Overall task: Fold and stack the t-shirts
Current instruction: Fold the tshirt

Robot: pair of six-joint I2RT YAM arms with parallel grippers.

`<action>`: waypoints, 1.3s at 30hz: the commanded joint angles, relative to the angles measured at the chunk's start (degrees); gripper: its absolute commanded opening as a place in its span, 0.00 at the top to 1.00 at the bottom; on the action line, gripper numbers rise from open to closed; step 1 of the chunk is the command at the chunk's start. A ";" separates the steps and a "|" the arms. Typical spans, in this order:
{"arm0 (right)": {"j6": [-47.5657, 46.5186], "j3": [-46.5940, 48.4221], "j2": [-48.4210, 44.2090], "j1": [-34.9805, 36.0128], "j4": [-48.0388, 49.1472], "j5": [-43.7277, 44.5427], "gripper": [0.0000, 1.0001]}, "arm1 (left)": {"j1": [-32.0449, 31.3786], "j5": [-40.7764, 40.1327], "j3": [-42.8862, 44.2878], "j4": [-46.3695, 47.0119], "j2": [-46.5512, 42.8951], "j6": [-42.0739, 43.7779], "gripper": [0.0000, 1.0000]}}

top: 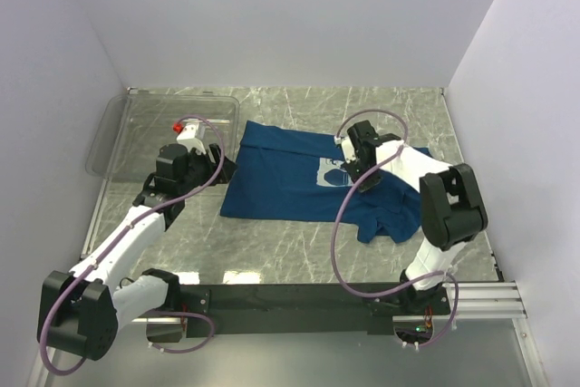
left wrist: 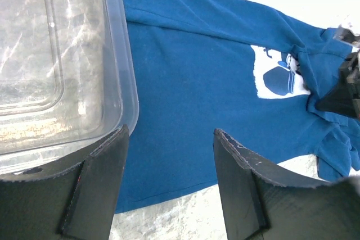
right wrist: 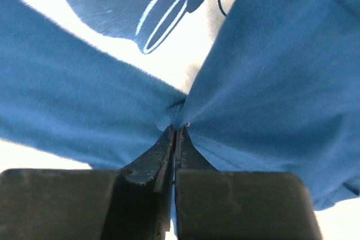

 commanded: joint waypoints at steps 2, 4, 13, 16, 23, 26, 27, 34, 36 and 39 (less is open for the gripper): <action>-4.41 1.89 -8.61 -1.88 -1.86 -4.15 1.00 | 0.13 0.27 -0.54 1.29 -1.93 0.03 0.33; -6.44 1.54 -10.20 -3.29 -3.62 -10.29 1.00 | 0.22 0.36 -0.46 1.64 -1.67 -0.06 0.33; -17.96 -0.48 -11.89 -16.03 -10.48 -32.19 1.00 | 0.13 1.23 0.07 2.17 -0.61 0.21 0.33; -14.92 -1.01 -8.21 -17.80 -9.53 -25.49 0.83 | 0.22 1.41 -0.28 2.43 -0.53 0.03 0.33; -9.17 -2.42 -10.81 -15.44 -0.91 -8.56 0.46 | 0.13 1.15 -0.28 2.34 -0.96 -0.06 0.33; -12.58 -1.54 -14.16 -12.97 -2.22 -12.32 0.48 | 0.22 1.32 -0.81 2.52 -1.23 -0.41 0.33; -13.65 -1.54 -14.86 -10.61 -3.53 -15.29 0.49 | 0.13 1.24 -0.90 2.69 -1.32 -0.67 0.33; -8.41 -4.44 -14.79 -2.58 3.74 -1.60 0.53 | 0.22 1.15 -0.63 2.17 -1.32 -0.85 0.33; -1.81 -2.35 -14.51 -6.70 6.73 1.99 0.59 | 0.13 1.15 -0.63 1.73 -1.58 -1.28 0.33; 2.60 1.87 -13.20 -17.34 6.40 -0.12 0.64 | 0.13 1.67 -1.60 2.25 -2.02 -2.16 0.33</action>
